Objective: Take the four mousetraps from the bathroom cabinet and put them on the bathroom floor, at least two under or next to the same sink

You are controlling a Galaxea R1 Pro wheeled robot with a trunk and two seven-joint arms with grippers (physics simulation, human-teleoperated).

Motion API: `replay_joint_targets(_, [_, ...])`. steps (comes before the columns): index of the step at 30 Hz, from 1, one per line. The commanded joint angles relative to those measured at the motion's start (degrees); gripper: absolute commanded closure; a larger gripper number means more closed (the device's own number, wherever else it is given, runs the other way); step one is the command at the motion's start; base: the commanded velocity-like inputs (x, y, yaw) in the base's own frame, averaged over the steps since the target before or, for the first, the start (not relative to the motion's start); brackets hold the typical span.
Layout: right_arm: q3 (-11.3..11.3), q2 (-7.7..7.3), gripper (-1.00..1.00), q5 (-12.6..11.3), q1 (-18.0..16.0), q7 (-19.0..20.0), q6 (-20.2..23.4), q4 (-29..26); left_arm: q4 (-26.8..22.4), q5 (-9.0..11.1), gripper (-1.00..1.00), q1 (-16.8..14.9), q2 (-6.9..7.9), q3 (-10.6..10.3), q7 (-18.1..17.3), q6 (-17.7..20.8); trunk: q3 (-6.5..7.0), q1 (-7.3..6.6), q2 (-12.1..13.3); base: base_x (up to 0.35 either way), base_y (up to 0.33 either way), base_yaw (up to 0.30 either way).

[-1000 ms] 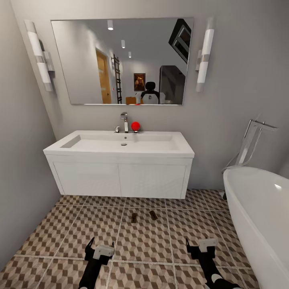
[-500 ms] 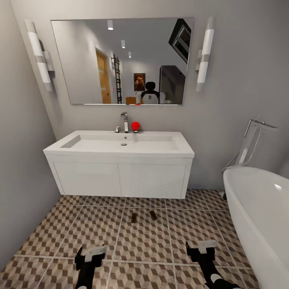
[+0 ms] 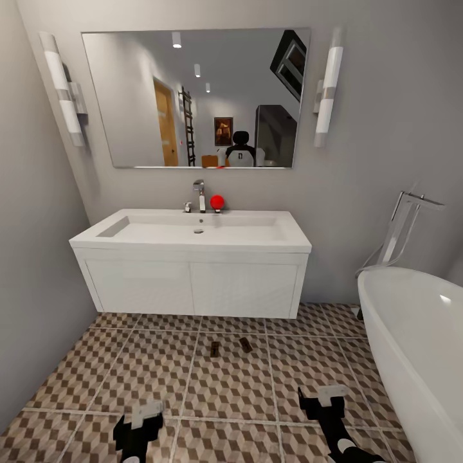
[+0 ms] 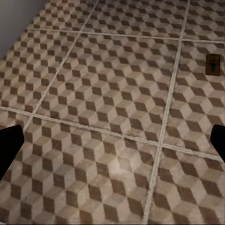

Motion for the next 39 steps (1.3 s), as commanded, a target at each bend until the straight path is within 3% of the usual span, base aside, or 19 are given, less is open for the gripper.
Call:
replay_joint_targets(1, [0.51, -0.02, -1.00, -0.57, -0.03, -0.07, -0.15, 0.02, 0.21, 0.13, -1.00, -0.08, -0.10, -0.43, 0.20, 0.36, -0.06, -0.01, -0.03, 0.000, 0.000, 0.000])
replay_joint_targets(21, [0.49, -0.09, -1.00, -0.66, -0.03, -0.27, -0.14, 0.02, 0.21, 0.24, -1.00, -0.08, -0.45, -0.40, 0.14, 2.74, -0.06, -0.01, -0.03, 0.000, 0.000, 0.000])
replay_joint_targets(39, [0.49, -0.26, -1.00, -0.66, -0.03, -0.33, -0.14, 0.02, 0.21, 0.24, -1.00, -0.08, -0.46, -0.40, 0.14, 2.80, 3.18, -3.96, 7.19, 0.000, 0.000, 0.000])
